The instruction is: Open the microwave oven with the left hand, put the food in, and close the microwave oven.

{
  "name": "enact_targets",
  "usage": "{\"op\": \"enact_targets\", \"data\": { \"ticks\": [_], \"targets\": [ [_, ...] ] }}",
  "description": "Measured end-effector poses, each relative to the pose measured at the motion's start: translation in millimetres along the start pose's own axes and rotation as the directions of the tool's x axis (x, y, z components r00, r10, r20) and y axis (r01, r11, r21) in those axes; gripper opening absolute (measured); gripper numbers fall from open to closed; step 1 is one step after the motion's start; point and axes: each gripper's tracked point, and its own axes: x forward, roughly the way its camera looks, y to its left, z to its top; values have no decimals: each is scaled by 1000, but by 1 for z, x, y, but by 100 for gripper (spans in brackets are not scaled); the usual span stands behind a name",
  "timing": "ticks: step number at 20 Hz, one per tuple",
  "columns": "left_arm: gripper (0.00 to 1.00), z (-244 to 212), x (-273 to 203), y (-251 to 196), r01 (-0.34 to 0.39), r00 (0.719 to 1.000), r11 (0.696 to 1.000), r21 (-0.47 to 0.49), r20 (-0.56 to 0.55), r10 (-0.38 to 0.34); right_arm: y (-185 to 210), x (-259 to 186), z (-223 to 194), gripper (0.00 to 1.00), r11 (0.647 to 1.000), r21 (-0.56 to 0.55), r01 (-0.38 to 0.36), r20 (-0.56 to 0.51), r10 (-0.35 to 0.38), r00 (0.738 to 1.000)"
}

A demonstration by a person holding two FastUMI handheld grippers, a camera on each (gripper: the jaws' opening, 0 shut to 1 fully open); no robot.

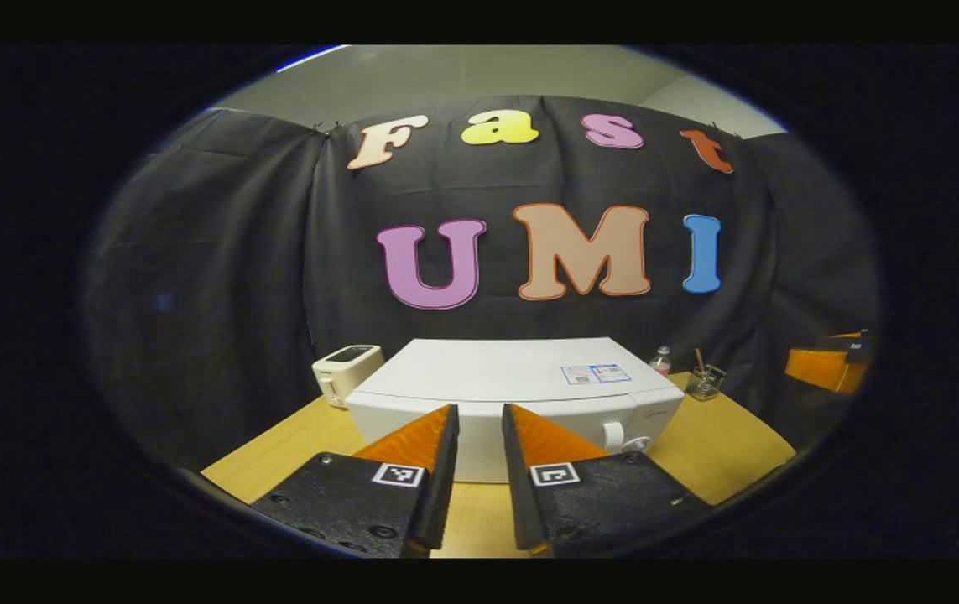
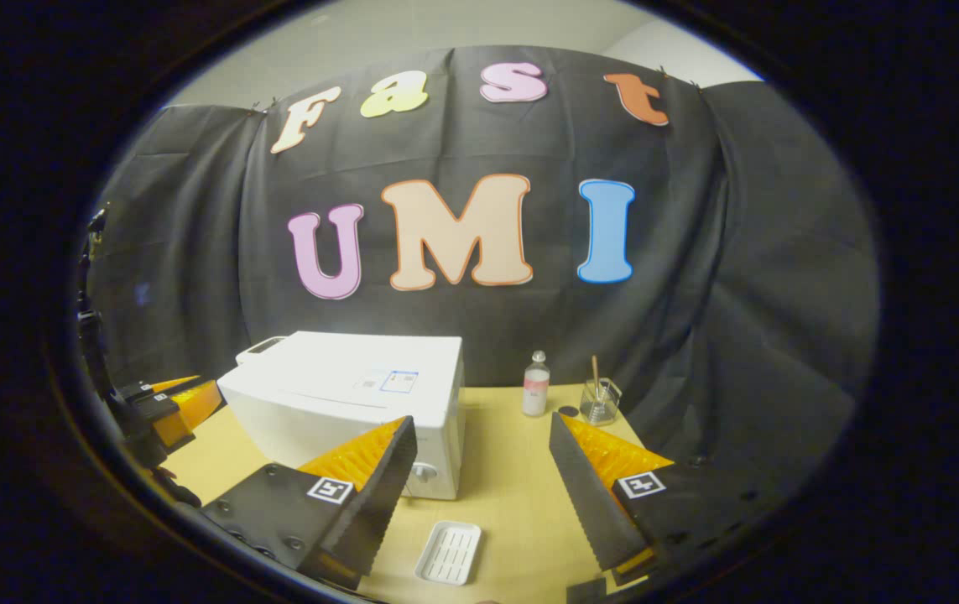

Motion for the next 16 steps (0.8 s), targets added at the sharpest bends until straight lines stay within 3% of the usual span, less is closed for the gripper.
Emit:
{"op": "enact_targets", "data": {
  "ticks": [1, 3, 4, 5, 16],
  "targets": [
    [48, 7, -1, 6, -21, 1000, 1000, -9, 17, 21, 2, -1, 9, 98, 1000, -5, -4, 19, 4, 1000],
    [99, 27, 1, 18, -60, 996, 998, -35, 63, 62, 4, -5, 24, 92, 1000, 3, -12, 45, 12, 999],
    [93, 31, -6, 20, -57, 995, 998, -39, 76, 60, 4, -7, 28, 92, 1000, 11, -14, 54, 13, 998],
    [97, 35, -4, 21, -54, 995, 998, -35, 78, 57, 4, -9, 33, 92, 1000, 17, -14, 61, 13, 998],
    [96, 49, -6, -2, 27, 997, 999, -32, 75, -24, 1, -29, 43, 92, 1000, 2, -2, 86, 2, 996]
  ]
}}
